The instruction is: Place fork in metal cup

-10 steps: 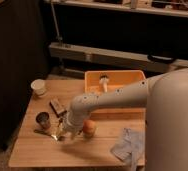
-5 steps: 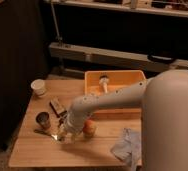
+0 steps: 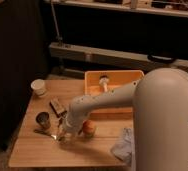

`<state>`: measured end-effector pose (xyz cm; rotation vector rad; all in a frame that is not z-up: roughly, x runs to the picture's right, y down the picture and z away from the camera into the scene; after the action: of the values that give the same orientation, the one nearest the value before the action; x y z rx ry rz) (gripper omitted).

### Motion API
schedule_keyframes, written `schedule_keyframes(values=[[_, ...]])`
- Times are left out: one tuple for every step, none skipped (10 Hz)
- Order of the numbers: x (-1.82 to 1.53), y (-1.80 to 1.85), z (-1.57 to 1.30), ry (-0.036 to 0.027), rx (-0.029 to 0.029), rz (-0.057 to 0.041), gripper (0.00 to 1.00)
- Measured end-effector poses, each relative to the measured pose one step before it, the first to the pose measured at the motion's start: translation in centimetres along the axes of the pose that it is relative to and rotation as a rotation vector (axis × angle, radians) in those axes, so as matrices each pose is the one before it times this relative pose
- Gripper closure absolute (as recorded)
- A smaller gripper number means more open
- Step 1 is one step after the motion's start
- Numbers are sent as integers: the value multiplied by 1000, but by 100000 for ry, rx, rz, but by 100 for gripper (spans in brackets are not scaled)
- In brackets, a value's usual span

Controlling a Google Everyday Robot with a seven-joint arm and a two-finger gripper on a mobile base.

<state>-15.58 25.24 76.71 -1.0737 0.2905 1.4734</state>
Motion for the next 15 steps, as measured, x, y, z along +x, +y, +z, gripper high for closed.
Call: schedule_keyframes(values=[[-162,10,172,111,-47,138,43],[-217,9,226,238,-36,242,43],[-246,103,233,325,-97,117,43],[-199,112,143,192,-119,-13,43],[-138,59,169,252,-101,-18,43],[-154,36,122,171,-439,63,43],[-97,-55,15,33,-330,211,43],[-163,-64,21,272,-1394,592,43],[-92,-169,-6,263,-919,455,43],[-204,-170,68,1133,-2718,1057,43],[-91,-38,151,767,-1231,508,47],[39,-22,135,522,-543,343,54],[37,-79,72,71,290,-275,66],[-20,228,44,220,-302,-194,76],[-184,-58,77,622,-1449,922,81]])
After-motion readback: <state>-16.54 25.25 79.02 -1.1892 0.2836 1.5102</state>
